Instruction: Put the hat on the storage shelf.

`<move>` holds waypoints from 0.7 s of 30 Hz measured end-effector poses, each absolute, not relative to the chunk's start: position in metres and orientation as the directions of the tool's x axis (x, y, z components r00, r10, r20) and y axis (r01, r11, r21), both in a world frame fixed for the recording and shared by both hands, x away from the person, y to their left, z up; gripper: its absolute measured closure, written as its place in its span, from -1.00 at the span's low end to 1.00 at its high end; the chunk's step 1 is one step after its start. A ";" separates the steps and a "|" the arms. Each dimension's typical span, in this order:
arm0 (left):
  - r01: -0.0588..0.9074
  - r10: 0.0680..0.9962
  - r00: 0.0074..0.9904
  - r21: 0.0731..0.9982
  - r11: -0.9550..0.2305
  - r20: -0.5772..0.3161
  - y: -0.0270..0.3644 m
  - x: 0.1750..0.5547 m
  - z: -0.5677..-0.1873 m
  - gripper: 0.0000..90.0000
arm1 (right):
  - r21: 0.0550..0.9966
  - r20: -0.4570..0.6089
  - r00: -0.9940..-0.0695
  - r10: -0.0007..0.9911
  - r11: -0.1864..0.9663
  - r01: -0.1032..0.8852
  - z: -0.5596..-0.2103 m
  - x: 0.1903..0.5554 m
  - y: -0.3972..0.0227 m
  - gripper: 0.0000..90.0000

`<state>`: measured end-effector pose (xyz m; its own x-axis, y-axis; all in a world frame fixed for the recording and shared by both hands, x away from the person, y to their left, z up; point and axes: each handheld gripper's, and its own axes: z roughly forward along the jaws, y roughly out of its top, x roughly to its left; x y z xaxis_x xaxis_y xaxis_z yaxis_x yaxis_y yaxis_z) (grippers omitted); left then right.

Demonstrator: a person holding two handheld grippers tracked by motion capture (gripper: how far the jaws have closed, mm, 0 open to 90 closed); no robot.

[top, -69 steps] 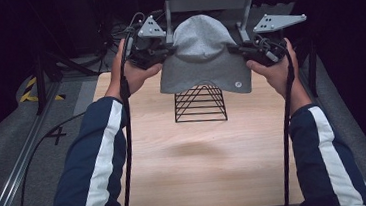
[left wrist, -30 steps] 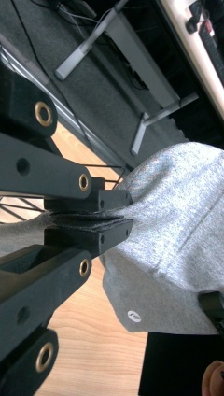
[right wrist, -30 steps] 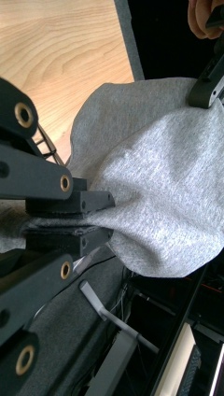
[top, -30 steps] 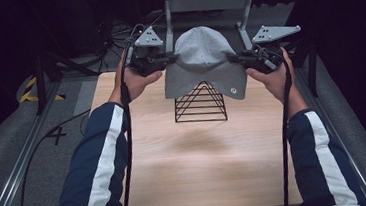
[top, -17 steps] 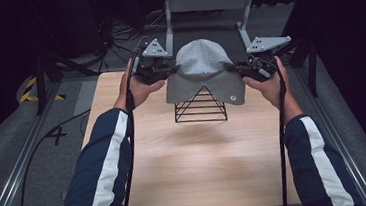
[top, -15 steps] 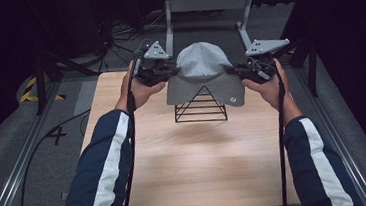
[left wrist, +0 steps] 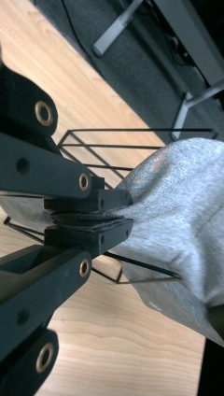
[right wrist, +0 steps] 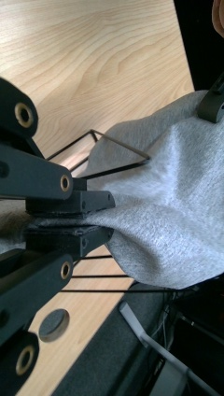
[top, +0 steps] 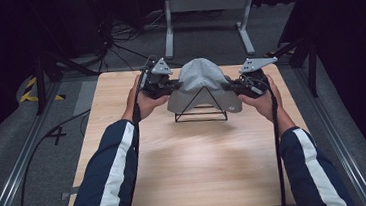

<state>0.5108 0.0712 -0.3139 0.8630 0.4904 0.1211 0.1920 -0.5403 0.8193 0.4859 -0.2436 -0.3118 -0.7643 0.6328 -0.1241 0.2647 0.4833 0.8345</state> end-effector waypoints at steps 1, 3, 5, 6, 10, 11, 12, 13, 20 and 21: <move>0.197 0.491 0.863 0.818 -0.540 0.116 0.071 0.511 -0.318 0.89 | 0.831 -0.121 -0.763 0.635 0.485 0.272 -0.315 0.486 -0.243 0.87; 0.205 0.490 0.863 0.805 -0.557 0.119 0.069 0.512 -0.327 0.88 | 0.828 -0.116 -0.764 0.635 0.487 0.279 -0.320 0.487 -0.243 0.87; 0.211 0.491 0.863 0.801 -0.560 0.116 0.067 0.513 -0.334 0.89 | 0.821 -0.114 -0.763 0.636 0.492 0.288 -0.327 0.488 -0.243 0.87; 0.211 0.491 0.863 0.801 -0.560 0.116 0.067 0.513 -0.334 0.89 | 0.821 -0.114 -0.763 0.636 0.492 0.288 -0.327 0.488 -0.243 0.87; 0.219 0.493 0.863 0.800 -0.559 0.108 0.064 0.514 -0.342 0.88 | 0.820 -0.090 -0.756 0.649 0.479 0.313 -0.339 0.491 -0.244 0.88; 0.222 0.497 0.862 0.806 -0.549 0.101 0.063 0.514 -0.343 0.88 | 0.823 -0.085 -0.755 0.650 0.473 0.315 -0.340 0.491 -0.244 0.87; 0.218 0.500 0.860 0.814 -0.539 0.100 0.064 0.513 -0.342 0.88 | 0.833 -0.075 -0.754 0.653 0.456 0.313 -0.341 0.491 -0.246 0.87; 0.195 0.495 0.863 0.838 -0.509 0.100 0.067 0.509 -0.337 0.88 | 0.839 -0.072 -0.754 0.653 0.448 0.308 -0.340 0.490 -0.247 0.87; 0.112 0.467 0.867 0.846 -0.522 0.173 0.076 0.490 -0.324 0.88 | 0.863 -0.085 -0.772 0.629 0.434 0.258 -0.331 0.476 -0.251 0.88; 0.103 0.462 0.866 0.836 -0.538 0.191 0.075 0.488 -0.327 0.88 | 0.861 -0.095 -0.772 0.628 0.442 0.252 -0.331 0.474 -0.251 0.87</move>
